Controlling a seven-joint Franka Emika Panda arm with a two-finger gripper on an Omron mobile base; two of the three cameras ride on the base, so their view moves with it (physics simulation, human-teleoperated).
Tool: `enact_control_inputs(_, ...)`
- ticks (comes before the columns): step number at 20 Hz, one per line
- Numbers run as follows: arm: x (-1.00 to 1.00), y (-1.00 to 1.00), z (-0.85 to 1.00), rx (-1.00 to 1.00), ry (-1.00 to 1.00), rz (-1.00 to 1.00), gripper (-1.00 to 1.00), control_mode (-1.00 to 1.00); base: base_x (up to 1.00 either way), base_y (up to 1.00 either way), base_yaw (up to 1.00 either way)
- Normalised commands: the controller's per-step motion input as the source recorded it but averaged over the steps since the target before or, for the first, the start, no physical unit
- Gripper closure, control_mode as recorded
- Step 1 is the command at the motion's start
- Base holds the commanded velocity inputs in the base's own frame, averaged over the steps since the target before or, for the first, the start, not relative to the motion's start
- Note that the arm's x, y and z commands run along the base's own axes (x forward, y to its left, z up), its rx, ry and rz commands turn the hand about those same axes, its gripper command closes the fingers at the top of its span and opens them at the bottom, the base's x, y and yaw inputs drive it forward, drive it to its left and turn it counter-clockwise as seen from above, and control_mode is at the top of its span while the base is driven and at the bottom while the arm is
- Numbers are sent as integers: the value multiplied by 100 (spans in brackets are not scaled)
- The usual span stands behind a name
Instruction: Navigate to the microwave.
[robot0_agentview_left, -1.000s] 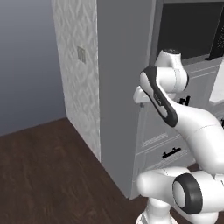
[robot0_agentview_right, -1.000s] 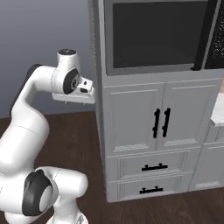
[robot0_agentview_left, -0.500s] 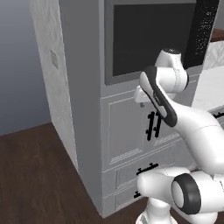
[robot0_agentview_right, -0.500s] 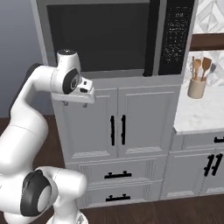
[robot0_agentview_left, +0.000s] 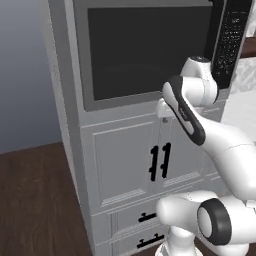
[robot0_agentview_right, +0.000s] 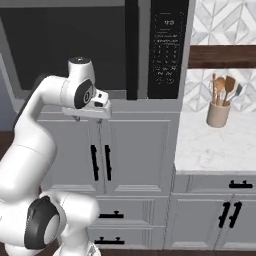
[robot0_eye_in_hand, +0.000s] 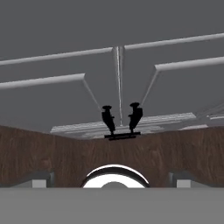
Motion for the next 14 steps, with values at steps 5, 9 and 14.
enact_control_inputs(5,0,0,0,0,0,0,-100,100,41,-32,27)
enact_control_inputs(9,0,0,0,0,0,0,-100,100,33,-16,25)
enact_control_inputs(14,0,0,0,0,0,0,-100,100,26,-19,26)
